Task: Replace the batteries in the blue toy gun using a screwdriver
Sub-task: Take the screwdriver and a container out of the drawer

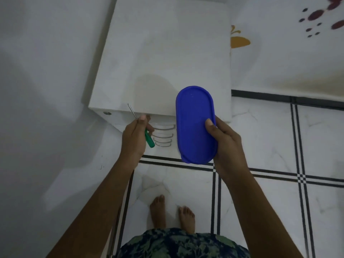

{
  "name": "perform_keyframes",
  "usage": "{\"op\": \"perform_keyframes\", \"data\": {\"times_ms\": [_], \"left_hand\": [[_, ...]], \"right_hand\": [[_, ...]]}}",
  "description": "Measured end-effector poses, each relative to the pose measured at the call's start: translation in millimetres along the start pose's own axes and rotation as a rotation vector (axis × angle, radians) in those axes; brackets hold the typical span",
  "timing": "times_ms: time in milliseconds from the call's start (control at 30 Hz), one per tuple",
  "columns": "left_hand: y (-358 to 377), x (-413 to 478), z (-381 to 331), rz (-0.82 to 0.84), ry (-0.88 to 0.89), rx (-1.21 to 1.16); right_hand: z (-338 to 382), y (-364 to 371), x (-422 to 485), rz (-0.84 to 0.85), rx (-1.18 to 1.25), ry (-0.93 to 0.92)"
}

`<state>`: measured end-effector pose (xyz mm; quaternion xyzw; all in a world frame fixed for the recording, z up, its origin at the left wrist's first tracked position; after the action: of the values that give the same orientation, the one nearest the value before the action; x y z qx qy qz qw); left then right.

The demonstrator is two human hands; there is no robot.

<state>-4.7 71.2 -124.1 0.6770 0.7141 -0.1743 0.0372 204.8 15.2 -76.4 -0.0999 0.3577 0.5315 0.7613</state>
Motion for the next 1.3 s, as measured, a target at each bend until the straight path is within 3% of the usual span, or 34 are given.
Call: {"op": "perform_keyframes", "data": {"times_ms": [133, 267, 500, 600, 1300], "left_hand": [[2, 3, -34, 0.057, -0.085, 0.092], [15, -24, -98, 0.216, -0.190, 0.214], [53, -115, -195, 0.479, -0.213, -0.085], [88, -159, -222, 0.575, -0.220, -0.089], [542, -474, -296, 1.151, 0.127, 0.218]], "right_hand": [[12, -7, -24, -0.069, 0.041, 0.023], [34, -20, -68, -0.155, 0.069, 0.017], [81, -82, -175, -0.280, 0.190, -0.060], [97, -122, -221, -0.347, 0.264, -0.101], [113, -547, -449, -0.869, 0.759, -0.377]]}}
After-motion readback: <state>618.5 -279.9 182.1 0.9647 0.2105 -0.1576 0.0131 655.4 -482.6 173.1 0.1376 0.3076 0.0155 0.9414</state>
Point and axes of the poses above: each hand's wrist, its own x-axis towards the middle knuckle, its own y-axis out of the palm, z = x × y, the point moved 3 cm from there along x, towards the middle knuckle, and after that the axes turned 10 degrees about y, right-handed, at the moved point
